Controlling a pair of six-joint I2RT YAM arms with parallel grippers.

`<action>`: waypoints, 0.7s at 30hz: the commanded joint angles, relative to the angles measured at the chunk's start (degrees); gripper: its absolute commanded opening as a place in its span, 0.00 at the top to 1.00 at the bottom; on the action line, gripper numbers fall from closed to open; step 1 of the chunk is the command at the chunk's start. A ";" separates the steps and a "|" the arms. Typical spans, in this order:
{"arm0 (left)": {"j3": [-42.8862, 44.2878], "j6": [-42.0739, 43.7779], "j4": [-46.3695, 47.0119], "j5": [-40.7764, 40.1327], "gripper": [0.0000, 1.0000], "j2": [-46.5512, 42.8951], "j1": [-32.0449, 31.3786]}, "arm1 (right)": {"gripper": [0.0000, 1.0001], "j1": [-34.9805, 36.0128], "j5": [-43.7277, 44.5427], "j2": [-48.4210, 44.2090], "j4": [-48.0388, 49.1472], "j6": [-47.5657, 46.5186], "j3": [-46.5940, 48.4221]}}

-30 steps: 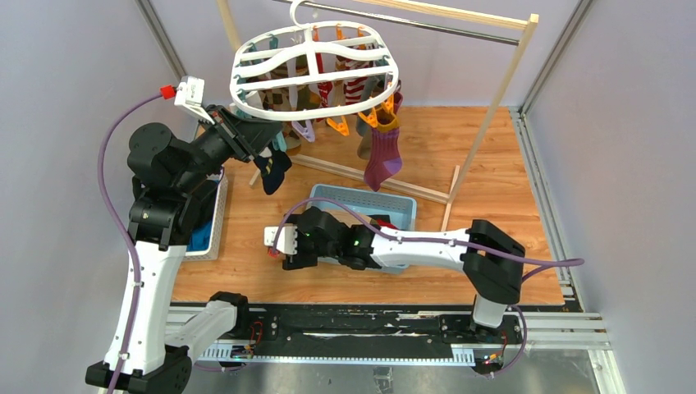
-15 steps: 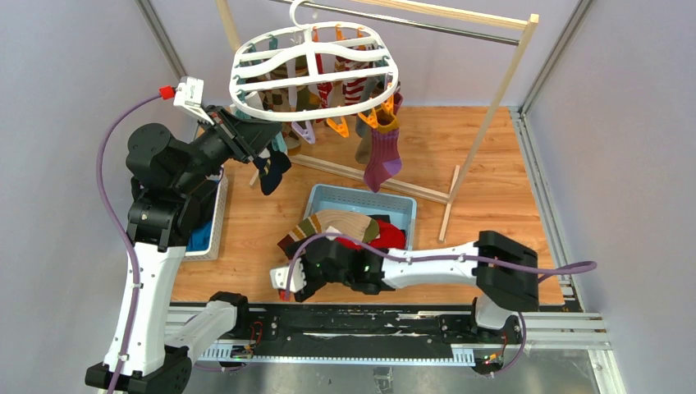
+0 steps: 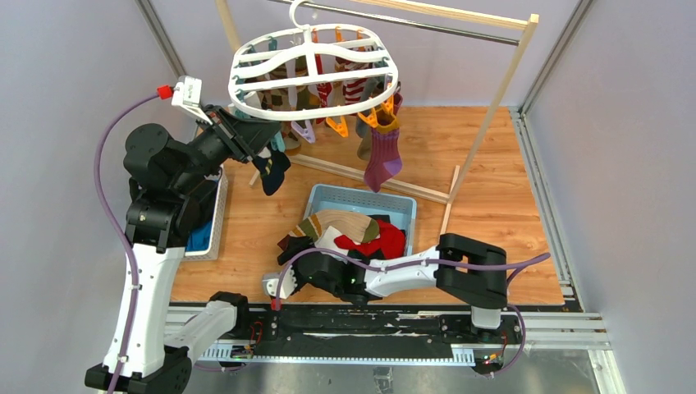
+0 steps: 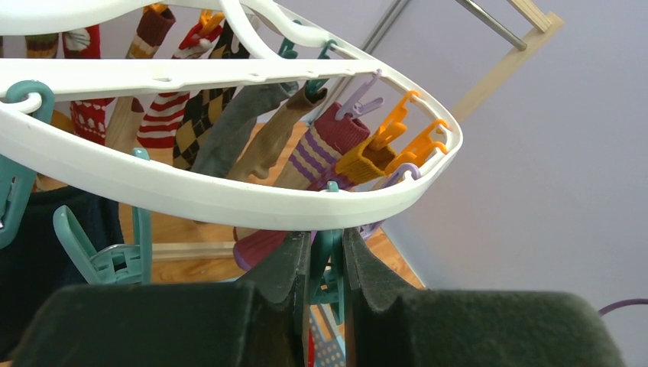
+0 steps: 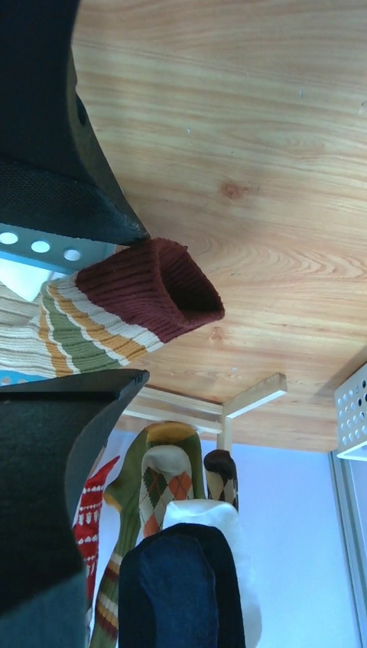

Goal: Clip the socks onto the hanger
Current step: Pick up the sock from the bin.

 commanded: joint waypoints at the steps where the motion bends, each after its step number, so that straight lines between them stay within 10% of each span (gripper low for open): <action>1: 1.99 0.59 -0.59 1.06 0.93 -0.48 0.09 | 0.43 0.72 2.99 2.28 6.05 -3.92 -1.22; 11: 1.84 1.00 -0.91 1.11 0.94 -0.62 0.09 | 1.00 1.09 5.10 2.75 4.43 -0.78 1.41; 17: 1.54 1.35 -0.96 1.31 0.94 -0.29 0.09 | 1.00 -0.23 1.11 -8.47 2.38 14.32 1.98; 21: 1.43 1.36 -0.74 1.65 0.94 -0.05 0.09 | 1.00 -4.62 -9.87 -16.82 -16.90 31.36 10.06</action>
